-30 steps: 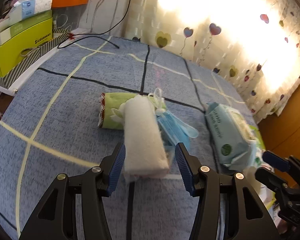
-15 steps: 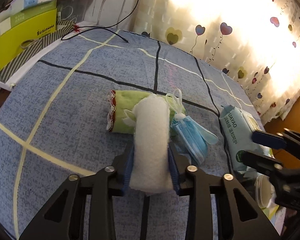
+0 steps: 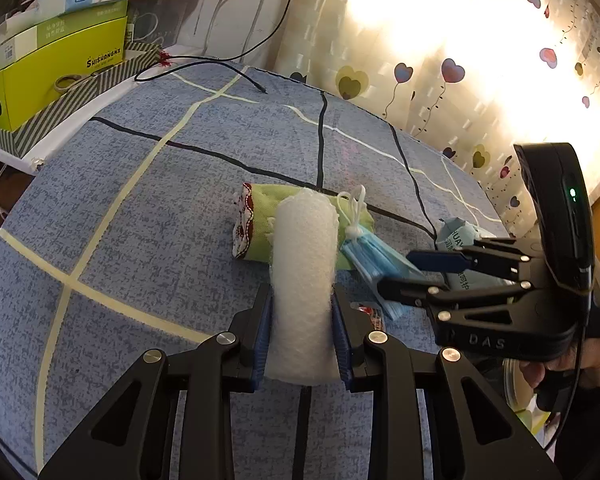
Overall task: Organize soft objects
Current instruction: 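Grasp the blue face mask with the right gripper while the left holds the white cloth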
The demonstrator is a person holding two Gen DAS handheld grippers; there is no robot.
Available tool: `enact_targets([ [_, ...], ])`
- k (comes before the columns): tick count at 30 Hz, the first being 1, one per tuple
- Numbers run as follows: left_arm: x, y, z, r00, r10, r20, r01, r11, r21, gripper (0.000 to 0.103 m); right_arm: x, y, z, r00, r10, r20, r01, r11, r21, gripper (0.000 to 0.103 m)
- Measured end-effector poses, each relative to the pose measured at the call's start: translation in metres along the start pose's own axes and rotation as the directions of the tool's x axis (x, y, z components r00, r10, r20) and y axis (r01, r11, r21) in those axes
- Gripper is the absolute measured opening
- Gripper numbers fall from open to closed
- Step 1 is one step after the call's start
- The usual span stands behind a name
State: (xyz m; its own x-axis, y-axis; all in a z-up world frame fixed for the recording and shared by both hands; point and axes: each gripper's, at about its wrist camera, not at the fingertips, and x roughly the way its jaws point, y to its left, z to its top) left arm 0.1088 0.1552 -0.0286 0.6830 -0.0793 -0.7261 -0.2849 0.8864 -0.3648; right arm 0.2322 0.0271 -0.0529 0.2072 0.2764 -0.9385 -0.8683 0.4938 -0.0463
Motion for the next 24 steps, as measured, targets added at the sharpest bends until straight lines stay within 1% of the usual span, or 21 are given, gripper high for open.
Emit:
enact_targets([
  [1, 0.000, -0.001, 0.000, 1.000, -0.002, -0.001, 0.002, 1.000, 0.001, 0.029, 0.000, 0.001, 0.001, 1.000, 0.004, 0.002, -0.004, 1.000, -0.005, 0.026],
  [2, 0.000, -0.001, -0.001, 1.000, -0.001, -0.001, 0.001, 1.000, 0.003, 0.029, -0.001, 0.002, 0.002, 1.000, 0.011, 0.005, -0.011, 1.000, -0.014, 0.018],
  [3, -0.001, -0.003, -0.001, 1.000, 0.000, 0.000, 0.000, 1.000, 0.005, 0.029, -0.001, 0.006, 0.002, 1.000, 0.021, 0.010, -0.021, 0.999, -0.027, 0.014],
  [4, -0.002, -0.004, -0.001, 1.000, -0.003, 0.001, 0.003, 1.000, 0.007, 0.029, -0.003, 0.010, 0.001, 1.000, 0.008, 0.021, -0.007, 0.999, -0.038, 0.011],
  [5, -0.004, -0.005, -0.001, 1.000, -0.006, 0.005, 0.006, 1.000, 0.010, 0.029, -0.007, 0.012, 0.000, 0.999, -0.007, 0.032, 0.009, 0.999, -0.043, 0.011],
  [6, -0.007, -0.007, -0.001, 1.000, -0.006, 0.011, 0.006, 1.000, 0.014, 0.029, -0.011, 0.013, 0.000, 0.999, -0.006, 0.043, 0.008, 0.999, -0.044, 0.010],
  [7, -0.009, -0.008, -0.001, 1.000, -0.008, 0.015, 0.008, 1.000, 0.016, 0.029, -0.017, 0.014, -0.002, 0.998, 0.003, 0.059, -0.001, 0.999, -0.039, 0.004],
  [11, -0.025, -0.017, -0.003, 0.999, -0.020, 0.044, 0.019, 0.999, 0.031, 0.029, -0.048, 0.013, -0.013, 0.992, 0.006, 0.130, -0.005, 1.000, -0.006, 0.004],
  [14, -0.035, -0.025, -0.005, 0.998, -0.029, 0.058, 0.026, 0.999, 0.043, 0.029, -0.064, 0.014, -0.020, 0.987, -0.019, 0.158, 0.018, 1.000, 0.002, 0.004],
  [16, -0.040, -0.029, -0.006, 0.997, -0.033, 0.064, 0.030, 0.998, 0.049, 0.029, -0.071, 0.013, -0.025, 0.984, -0.025, 0.178, 0.021, 1.000, 0.021, 0.004],
  [18, -0.047, -0.035, -0.007, 0.997, -0.044, 0.068, 0.040, 0.998, 0.056, 0.029, -0.079, 0.011, -0.031, 0.980, -0.015, 0.198, 0.008, 0.999, 0.038, 0.004],
  [21, -0.058, -0.048, -0.010, 0.995, -0.056, 0.082, 0.050, 0.995, 0.082, 0.029, -0.098, 0.010, -0.046, 0.971, -0.019, 0.236, 0.005, 0.998, 0.060, 0.004],
  [24, -0.064, -0.064, -0.013, 0.993, -0.079, 0.083, 0.070, 0.992, 0.108, 0.029, -0.123, 0.004, -0.066, 0.958, -0.035, 0.284, 0.007, 0.995, 0.101, 0.004],
])
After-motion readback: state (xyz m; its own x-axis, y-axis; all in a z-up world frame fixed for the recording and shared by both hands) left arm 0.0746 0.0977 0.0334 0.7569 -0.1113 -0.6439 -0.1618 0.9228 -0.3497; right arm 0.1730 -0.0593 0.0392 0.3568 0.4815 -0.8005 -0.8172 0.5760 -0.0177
